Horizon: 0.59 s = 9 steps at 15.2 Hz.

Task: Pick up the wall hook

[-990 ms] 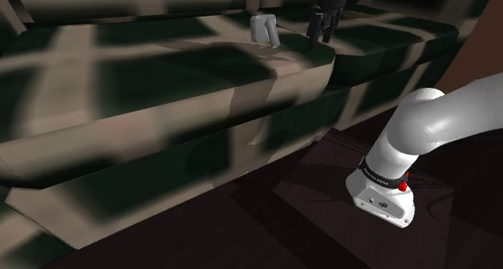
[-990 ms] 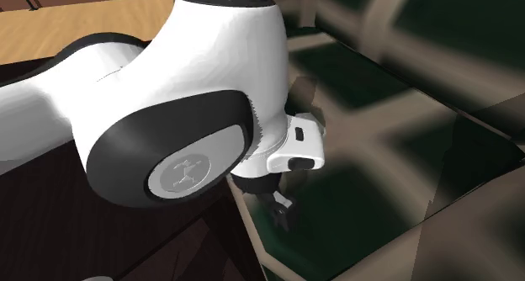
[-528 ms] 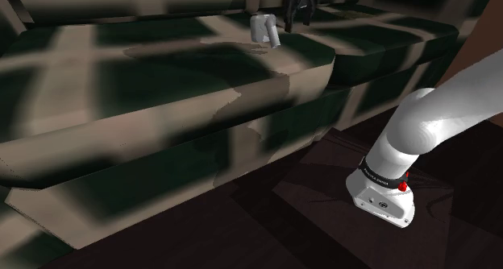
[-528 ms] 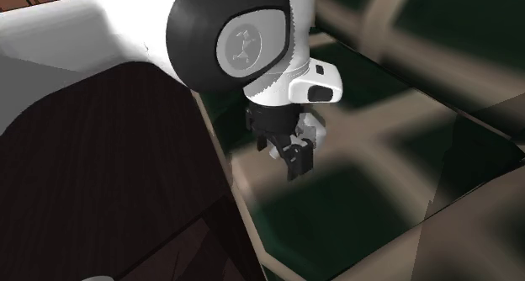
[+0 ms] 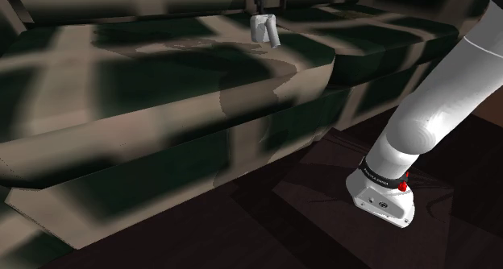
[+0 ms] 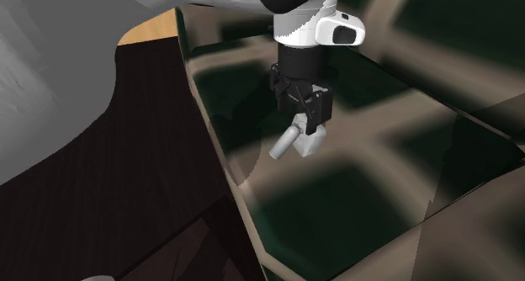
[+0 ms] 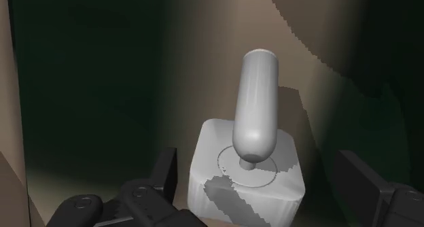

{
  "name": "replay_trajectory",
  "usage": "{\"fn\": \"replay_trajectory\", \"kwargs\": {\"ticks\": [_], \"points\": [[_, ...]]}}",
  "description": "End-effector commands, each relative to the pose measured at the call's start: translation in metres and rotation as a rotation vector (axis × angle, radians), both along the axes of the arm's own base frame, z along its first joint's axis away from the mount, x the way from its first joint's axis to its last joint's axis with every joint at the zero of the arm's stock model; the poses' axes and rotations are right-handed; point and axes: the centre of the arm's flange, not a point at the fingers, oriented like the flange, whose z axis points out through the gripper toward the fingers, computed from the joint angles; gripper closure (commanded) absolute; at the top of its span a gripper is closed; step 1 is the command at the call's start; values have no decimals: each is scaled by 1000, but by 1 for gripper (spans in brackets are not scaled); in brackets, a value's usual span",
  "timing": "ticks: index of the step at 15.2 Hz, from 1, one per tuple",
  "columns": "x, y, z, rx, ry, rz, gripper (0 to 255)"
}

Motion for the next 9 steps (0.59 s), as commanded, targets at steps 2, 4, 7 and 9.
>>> {"fn": "replay_trajectory", "kwargs": {"ticks": [2, 4, 7, 9], "points": [[4, 1, -10, -1, 2, -7, 0], [5, 1, -21, -1, 2, -7, 0], [5, 1, -34, -1, 2, -7, 0], [4, 1, -34, -1, 2, -7, 255]]}}
